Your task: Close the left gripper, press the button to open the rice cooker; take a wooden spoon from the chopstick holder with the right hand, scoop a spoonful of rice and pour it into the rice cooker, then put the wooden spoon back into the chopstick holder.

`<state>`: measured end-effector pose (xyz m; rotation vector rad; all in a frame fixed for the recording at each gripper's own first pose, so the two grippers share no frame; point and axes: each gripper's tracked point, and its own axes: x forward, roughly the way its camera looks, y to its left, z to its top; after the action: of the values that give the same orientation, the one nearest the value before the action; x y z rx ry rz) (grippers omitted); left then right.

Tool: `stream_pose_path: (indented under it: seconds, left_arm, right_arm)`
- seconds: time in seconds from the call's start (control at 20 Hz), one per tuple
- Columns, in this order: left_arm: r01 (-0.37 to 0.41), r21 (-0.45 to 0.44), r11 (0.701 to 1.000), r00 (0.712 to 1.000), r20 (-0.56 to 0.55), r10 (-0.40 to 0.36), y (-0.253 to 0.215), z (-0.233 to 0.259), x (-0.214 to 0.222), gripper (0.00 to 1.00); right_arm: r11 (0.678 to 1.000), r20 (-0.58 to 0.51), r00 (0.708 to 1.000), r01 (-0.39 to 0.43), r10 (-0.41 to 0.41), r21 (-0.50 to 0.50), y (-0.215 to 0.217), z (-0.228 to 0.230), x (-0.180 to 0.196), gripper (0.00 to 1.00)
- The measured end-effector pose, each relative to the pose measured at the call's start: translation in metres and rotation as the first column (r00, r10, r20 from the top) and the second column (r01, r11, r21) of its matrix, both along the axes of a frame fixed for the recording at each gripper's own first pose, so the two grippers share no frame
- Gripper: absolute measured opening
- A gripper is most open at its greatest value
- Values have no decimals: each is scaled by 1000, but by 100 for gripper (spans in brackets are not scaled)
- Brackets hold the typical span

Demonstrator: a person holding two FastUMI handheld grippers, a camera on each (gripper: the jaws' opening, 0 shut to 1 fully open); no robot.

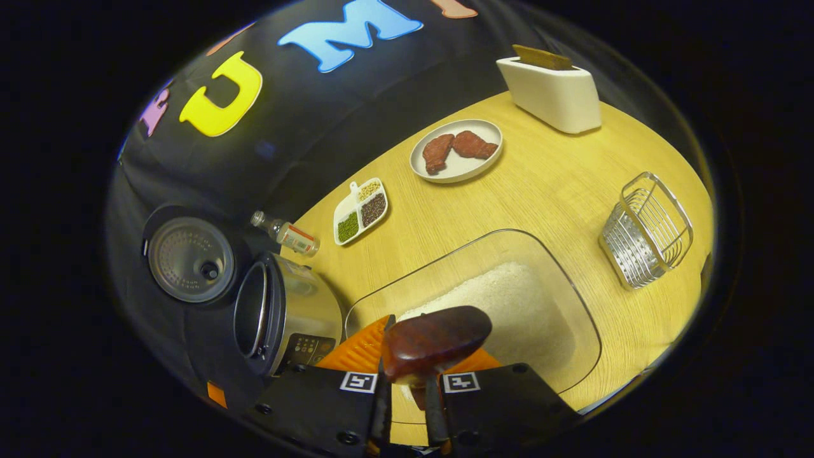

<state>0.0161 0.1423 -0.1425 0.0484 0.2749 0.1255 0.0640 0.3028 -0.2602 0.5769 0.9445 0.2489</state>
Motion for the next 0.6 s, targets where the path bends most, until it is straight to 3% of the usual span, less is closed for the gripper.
stream_pose_path:
  seconds: [0.1, 0.3, 0.6]
  left_arm:
    - [14, -3, 1000, 1000, 3, -14, -6, 2, 1, 92]
    - [33, -22, 999, 999, 16, -32, -14, 5, 4, 92]
    - [48, -28, 998, 999, 14, -48, -27, 4, 7, 92]
  right_arm:
    - [999, 3, 999, 38, -38, 28, -12, 6, 4, 20]
    - [989, -9, 992, 129, -128, 78, -39, 18, 12, 23]
    - [951, -95, 967, 249, -235, 185, -68, 38, 18, 23]
